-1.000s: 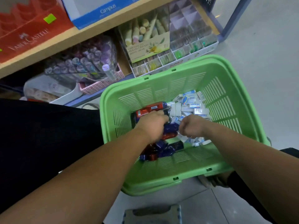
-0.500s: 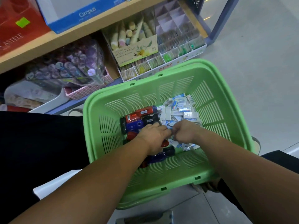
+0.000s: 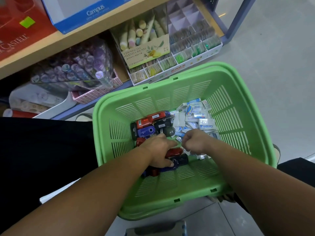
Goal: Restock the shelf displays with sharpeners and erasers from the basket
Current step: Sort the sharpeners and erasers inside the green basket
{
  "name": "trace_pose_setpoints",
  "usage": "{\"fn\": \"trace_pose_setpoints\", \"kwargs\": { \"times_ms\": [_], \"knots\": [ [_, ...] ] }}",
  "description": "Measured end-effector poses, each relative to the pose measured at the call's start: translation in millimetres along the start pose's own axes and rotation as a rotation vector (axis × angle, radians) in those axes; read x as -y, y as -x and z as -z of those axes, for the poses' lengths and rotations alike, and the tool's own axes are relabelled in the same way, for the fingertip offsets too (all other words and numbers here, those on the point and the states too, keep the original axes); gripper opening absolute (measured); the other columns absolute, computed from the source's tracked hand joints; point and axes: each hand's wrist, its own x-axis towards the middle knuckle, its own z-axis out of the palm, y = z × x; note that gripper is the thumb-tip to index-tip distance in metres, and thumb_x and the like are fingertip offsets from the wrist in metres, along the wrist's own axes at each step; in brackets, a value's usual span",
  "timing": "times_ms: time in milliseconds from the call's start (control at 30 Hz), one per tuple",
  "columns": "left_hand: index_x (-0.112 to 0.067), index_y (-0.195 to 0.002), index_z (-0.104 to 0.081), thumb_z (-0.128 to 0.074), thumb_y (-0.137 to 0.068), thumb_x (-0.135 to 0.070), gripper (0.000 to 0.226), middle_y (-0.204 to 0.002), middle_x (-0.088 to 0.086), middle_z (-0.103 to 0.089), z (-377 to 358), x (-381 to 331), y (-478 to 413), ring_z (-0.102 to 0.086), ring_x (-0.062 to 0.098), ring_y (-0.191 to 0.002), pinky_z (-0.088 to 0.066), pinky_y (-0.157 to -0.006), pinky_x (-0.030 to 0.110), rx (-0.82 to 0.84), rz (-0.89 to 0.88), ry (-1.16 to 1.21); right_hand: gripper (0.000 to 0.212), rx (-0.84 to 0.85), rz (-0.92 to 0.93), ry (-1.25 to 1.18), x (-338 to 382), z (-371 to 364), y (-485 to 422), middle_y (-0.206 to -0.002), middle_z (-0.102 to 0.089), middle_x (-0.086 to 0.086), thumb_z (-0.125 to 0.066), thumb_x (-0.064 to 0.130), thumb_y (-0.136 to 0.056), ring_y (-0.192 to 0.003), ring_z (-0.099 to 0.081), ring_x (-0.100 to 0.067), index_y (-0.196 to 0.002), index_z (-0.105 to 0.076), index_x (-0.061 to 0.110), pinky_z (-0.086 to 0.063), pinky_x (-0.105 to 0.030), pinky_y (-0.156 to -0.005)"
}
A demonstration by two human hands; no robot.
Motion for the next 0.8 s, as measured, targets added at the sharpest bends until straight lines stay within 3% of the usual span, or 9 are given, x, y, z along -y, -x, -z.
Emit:
{"fn": "trace_pose_setpoints", "kwargs": {
  "times_ms": [67,167,233,300,367,467,533,667,800],
  "knots": [
    [-0.038,-0.143,-0.043,-0.069,-0.080,-0.064,0.073,-0.112,0.004,-0.052,2,-9,-4,-0.051,0.026,-0.109,-0.046,-0.095,0.042,0.006,-0.024,-0.034,0.006,0.027,-0.029,-0.075,-6,2,-1,-0.087,-0.070,-0.014,-0.062,0.017,-0.096,-0.069,-0.061,-0.025,-0.094,-0.067,0.014,-0.048,-0.031,-0.061],
    [-0.035,-0.148,-0.042,-0.062,-0.085,-0.068,0.073,-0.119,0.010,-0.054,8,-26,-12,-0.050,0.030,-0.117,-0.042,-0.097,0.043,0.085,-0.008,-0.085,0.027,0.048,-0.036,-0.126,-12,6,-4,-0.078,-0.065,-0.011,-0.065,0.034,-0.097,-0.067,-0.056,-0.023,-0.096,-0.068,0.008,-0.047,-0.032,-0.061],
    [-0.032,-0.148,-0.043,-0.061,-0.088,-0.066,0.070,-0.125,0.007,-0.057,13,-34,-13,-0.047,0.027,-0.120,-0.039,-0.100,0.045,0.154,-0.006,-0.117,0.035,0.056,-0.033,-0.099,-11,10,-3,-0.085,-0.072,-0.010,-0.064,0.044,-0.097,-0.072,-0.062,-0.023,-0.097,-0.070,0.009,-0.051,-0.033,-0.064],
    [-0.030,-0.126,-0.061,-0.061,-0.093,-0.056,0.041,-0.117,-0.001,-0.061,21,-36,-9,-0.050,0.024,-0.118,-0.042,-0.102,0.048,0.176,-0.015,-0.123,0.026,0.077,-0.003,-0.069,-8,12,0,-0.094,-0.075,-0.009,-0.064,0.037,-0.098,-0.079,-0.067,-0.022,-0.096,-0.072,0.013,-0.053,-0.032,-0.067],
    [-0.026,-0.095,-0.066,-0.061,-0.097,-0.036,0.011,-0.102,-0.004,-0.060,30,-30,-3,-0.056,0.023,-0.107,-0.051,-0.093,0.047,0.155,-0.003,-0.102,0.008,0.118,0.058,-0.017,-4,9,1,-0.097,-0.073,-0.007,-0.066,0.018,-0.095,-0.083,-0.067,-0.020,-0.097,-0.073,0.016,-0.054,-0.030,-0.068],
    [-0.019,-0.084,-0.067,-0.067,-0.089,-0.014,0.007,-0.099,0.002,-0.064,42,-13,9,-0.062,0.024,-0.094,-0.057,-0.082,0.042,0.090,0.063,-0.054,0.026,0.231,0.124,0.168,9,-9,0,-0.113,-0.071,-0.002,-0.070,0.012,-0.090,-0.097,-0.066,-0.019,-0.115,-0.072,0.018,-0.057,-0.030,-0.081],
    [-0.018,-0.088,-0.068,-0.073,-0.084,-0.012,0.008,-0.101,0.002,-0.065,52,-1,21,-0.063,0.023,-0.091,-0.057,-0.081,0.039,0.071,0.102,0.008,0.037,0.284,0.134,0.378,17,-23,-4,-0.120,-0.067,-0.001,-0.072,0.019,-0.087,-0.109,-0.064,-0.023,-0.124,-0.069,0.020,-0.053,-0.036,-0.098],
    [-0.021,-0.093,-0.065,-0.078,-0.085,-0.019,0.015,-0.101,-0.002,-0.062,69,15,44,-0.059,0.018,-0.090,-0.046,-0.069,0.029,0.021,0.157,0.029,0.053,0.320,0.096,0.614,29,-35,-4,-0.136,-0.060,-0.009,-0.063,0.020,-0.086,-0.124,-0.057,-0.030,-0.139,-0.057,0.016,-0.048,-0.046,-0.107],
    [-0.018,-0.099,-0.064,-0.073,-0.090,-0.022,0.014,-0.103,0.001,-0.062,72,28,57,-0.057,0.019,-0.089,-0.038,-0.061,0.026,-0.008,0.190,-0.049,0.052,0.369,0.058,0.784,33,-39,-3,-0.130,-0.051,-0.011,-0.063,0.044,-0.082,-0.122,-0.049,-0.029,-0.125,-0.064,0.014,-0.046,-0.050,-0.105]
  ]
}}
